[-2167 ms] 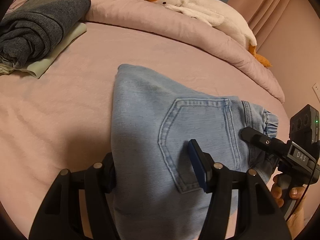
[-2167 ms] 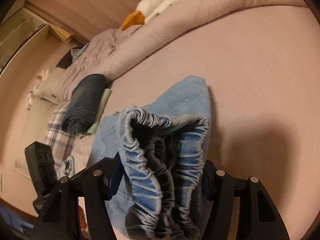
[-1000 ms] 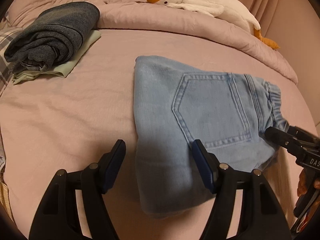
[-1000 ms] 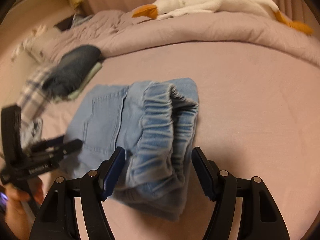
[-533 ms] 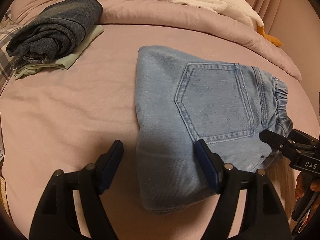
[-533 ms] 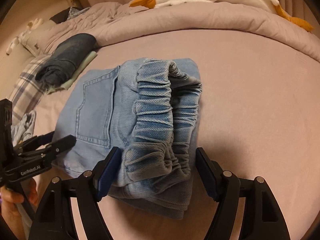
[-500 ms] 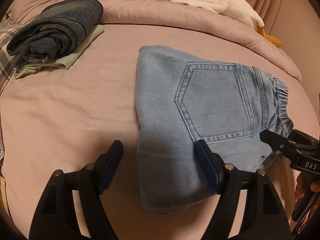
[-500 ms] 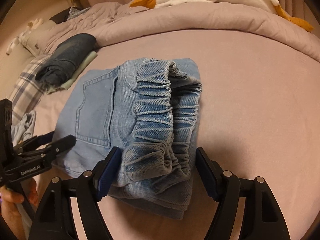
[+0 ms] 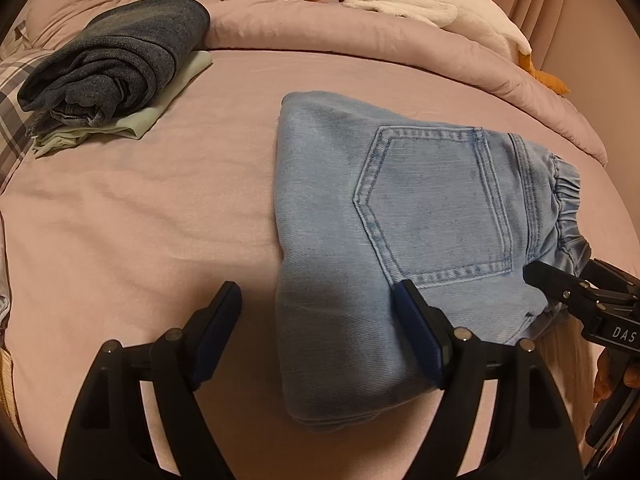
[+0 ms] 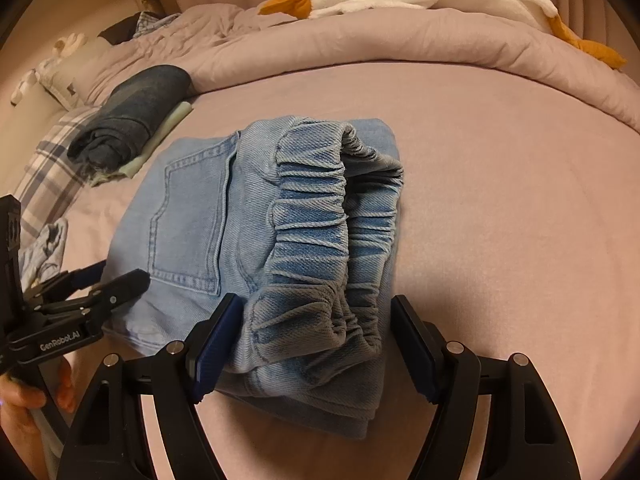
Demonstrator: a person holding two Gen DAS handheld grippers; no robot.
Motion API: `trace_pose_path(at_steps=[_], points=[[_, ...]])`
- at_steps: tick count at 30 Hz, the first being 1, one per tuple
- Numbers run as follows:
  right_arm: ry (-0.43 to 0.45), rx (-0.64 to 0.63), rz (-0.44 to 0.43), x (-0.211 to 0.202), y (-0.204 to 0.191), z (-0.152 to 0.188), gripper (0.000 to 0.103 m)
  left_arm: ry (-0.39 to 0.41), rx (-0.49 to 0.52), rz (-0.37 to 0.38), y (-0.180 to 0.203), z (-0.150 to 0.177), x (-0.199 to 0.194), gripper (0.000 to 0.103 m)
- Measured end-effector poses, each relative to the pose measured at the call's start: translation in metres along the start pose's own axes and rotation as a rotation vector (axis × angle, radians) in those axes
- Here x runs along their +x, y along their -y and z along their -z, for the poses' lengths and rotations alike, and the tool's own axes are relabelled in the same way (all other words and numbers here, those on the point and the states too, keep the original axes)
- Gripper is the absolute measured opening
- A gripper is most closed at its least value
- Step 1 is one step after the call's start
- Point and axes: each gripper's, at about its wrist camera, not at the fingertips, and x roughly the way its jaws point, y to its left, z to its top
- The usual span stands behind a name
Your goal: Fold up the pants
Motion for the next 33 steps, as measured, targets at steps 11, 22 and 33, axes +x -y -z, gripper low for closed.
trace_pose_path(at_steps=[11,22,33], points=[[-0.001,-0.004,0.002,0.0001,-0.0005,-0.0006,0.074,-0.001,0.003,0.001,-0.0024,-0.0012,0.0015,0.08],[-0.007,-0.013,0.01,-0.0007,-0.0006,-0.0013,0.074,-0.007,-0.002,-0.002,-0.0002,-0.0016,0.0016,0.081],[-0.006,-0.013,0.012,0.0,-0.002,-0.0012,0.074,-0.005,0.003,-0.005,0.0001,-0.0013,0.002,0.081]])
